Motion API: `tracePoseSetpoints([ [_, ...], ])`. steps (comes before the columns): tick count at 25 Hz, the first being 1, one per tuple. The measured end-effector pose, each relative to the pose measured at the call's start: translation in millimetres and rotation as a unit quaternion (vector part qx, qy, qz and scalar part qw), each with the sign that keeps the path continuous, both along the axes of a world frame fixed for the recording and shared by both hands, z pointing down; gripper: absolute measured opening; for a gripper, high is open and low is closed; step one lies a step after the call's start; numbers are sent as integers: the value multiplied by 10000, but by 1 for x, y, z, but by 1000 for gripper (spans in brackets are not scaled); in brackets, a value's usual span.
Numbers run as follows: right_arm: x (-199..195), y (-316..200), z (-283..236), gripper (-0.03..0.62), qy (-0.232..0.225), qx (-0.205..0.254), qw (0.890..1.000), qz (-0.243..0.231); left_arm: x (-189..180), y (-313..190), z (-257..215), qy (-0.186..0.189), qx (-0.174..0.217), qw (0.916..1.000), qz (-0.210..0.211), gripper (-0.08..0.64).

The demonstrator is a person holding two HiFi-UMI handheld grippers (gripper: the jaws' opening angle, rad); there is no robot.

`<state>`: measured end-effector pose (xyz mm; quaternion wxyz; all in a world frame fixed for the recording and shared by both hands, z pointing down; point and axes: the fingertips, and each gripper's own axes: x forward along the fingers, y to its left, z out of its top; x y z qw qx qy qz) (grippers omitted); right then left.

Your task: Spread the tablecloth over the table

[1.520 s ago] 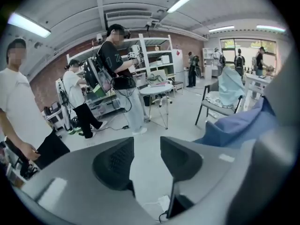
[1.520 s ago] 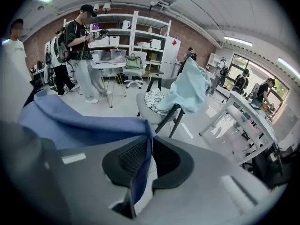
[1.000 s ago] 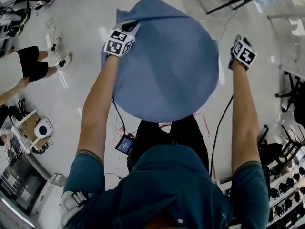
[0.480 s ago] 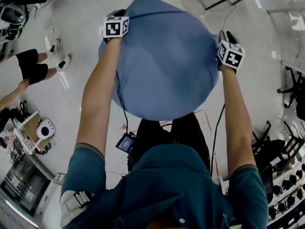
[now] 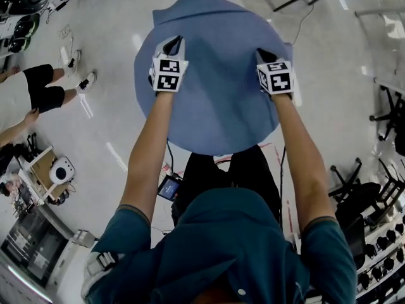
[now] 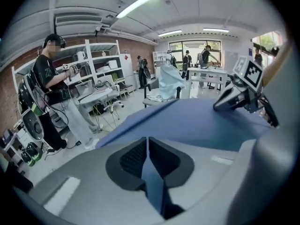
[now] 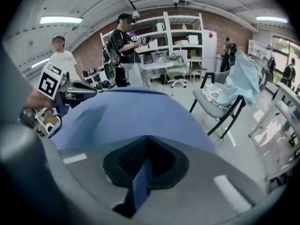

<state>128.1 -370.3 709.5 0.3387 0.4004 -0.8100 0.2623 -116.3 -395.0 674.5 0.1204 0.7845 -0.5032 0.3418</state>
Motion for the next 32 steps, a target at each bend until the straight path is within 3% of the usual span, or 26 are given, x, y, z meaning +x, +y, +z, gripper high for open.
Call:
tracePoseSetpoints([
  [3,-1,-4,7,11,226,12,9996,-142,7,11,30,60,-401,9991,82,17],
  [9,-8,-23,4,11,163,142,9997,74,-2,-6,44,46,-242,9997,-15,3],
  [15,-13,-43,4,11,247,153,9993,233,-20,-33,42,241,-237,9972,-673,0],
  [18,-11,-39,3,12,263,129,9991,301,-22,-33,41,257,-365,9957,-812,0],
  [22,-8,-31,3,12,228,100,9991,354,-18,-24,41,209,-347,9959,-808,0],
  [28,-10,-22,4,12,334,-58,9980,527,-21,-11,44,462,-490,9949,-747,0],
  [32,0,-18,7,12,344,-3,9971,679,-17,-3,41,277,-392,9976,-501,2],
])
